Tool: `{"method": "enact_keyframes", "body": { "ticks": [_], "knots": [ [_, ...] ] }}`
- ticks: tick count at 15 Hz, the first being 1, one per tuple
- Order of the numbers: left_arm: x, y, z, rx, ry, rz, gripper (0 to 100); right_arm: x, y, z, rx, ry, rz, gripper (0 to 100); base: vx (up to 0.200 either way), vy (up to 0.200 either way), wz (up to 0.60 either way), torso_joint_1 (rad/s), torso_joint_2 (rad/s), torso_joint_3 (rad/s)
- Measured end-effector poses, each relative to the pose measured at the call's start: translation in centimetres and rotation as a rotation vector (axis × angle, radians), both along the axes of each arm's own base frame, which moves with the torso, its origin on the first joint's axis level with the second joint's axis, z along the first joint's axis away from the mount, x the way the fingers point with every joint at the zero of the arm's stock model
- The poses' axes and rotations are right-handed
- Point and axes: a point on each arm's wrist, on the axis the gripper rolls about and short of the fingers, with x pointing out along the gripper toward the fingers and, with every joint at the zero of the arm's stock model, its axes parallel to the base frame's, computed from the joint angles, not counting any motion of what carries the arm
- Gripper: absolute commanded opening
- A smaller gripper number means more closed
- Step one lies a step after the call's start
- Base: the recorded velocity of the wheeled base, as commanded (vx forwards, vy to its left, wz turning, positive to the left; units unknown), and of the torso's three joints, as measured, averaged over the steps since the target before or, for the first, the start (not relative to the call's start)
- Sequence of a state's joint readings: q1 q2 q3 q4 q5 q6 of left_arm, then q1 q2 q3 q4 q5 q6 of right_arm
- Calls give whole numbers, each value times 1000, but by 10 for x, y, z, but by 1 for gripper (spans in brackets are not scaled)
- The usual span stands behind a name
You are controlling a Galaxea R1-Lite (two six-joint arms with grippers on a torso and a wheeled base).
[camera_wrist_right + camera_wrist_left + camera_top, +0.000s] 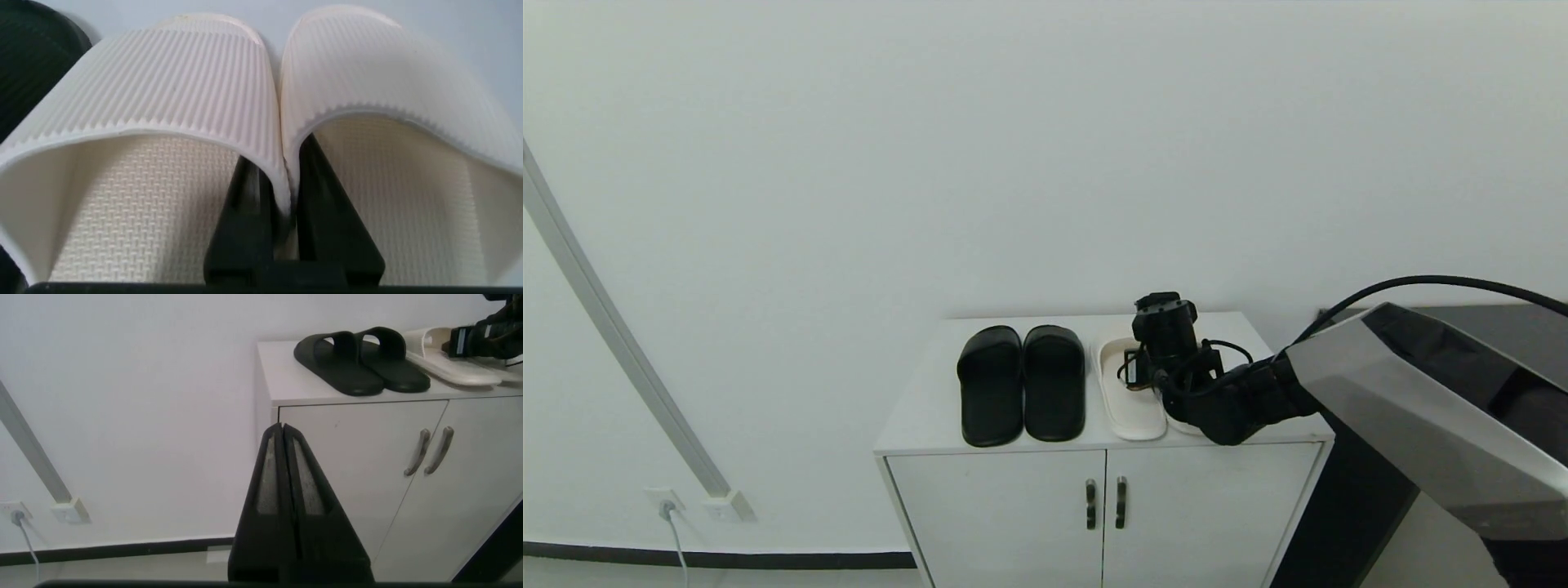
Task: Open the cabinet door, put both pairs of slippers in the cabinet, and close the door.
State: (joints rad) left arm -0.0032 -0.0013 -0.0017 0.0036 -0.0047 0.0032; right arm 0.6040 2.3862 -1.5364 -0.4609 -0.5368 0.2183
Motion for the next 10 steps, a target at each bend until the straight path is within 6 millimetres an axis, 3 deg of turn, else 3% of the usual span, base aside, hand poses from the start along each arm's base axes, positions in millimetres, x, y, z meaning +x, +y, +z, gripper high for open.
{"method": "enact_keyframes", "body": {
  "ticks": [3,10],
  "knots": [
    [0,0,0,1,0,0,0,-27,-11,20,-4,9,20,0,0,0,0,0,0,0],
    [0,0,0,-1,0,1,0,-142,-42,59,-28,24,383,0,0,0,0,0,0,0]
  ]
}}
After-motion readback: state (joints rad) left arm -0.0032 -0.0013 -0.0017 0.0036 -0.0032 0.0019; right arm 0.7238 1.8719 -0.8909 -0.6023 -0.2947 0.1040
